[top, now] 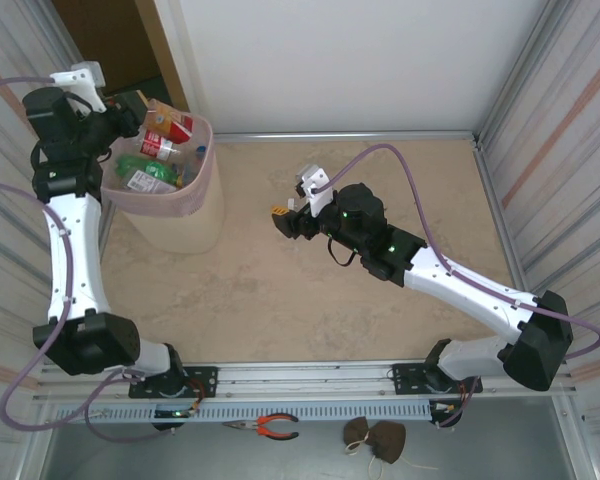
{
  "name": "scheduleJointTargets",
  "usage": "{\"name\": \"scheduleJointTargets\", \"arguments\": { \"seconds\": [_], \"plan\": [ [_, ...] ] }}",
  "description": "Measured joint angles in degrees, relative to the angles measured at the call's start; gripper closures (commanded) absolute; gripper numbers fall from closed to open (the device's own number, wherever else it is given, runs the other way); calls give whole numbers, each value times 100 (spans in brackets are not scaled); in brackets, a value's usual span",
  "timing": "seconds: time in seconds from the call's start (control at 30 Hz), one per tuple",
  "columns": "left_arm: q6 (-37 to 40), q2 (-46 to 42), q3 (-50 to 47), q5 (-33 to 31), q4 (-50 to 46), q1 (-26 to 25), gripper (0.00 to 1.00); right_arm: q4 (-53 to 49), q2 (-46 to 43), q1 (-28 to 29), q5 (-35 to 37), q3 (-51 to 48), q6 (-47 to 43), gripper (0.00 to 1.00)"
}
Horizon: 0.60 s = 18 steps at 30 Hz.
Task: Put the plastic bottles in the bin
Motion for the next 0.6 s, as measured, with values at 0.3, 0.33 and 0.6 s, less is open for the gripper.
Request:
{"name": "scheduleJointTargets", "arguments": {
  "seconds": [0.3, 0.33, 0.6],
  "plan": [
    [236, 732, -264, -66, 457, -114, 80, -72, -105, 0, 120, -118, 15, 23],
    [260, 835, -264, -46, 503, -149, 79, -79, -116, 0, 125, -120, 15, 23],
    [367, 1338, -223, 44, 588, -304, 65, -138, -278, 0, 234, -289, 15, 22]
  ]
}}
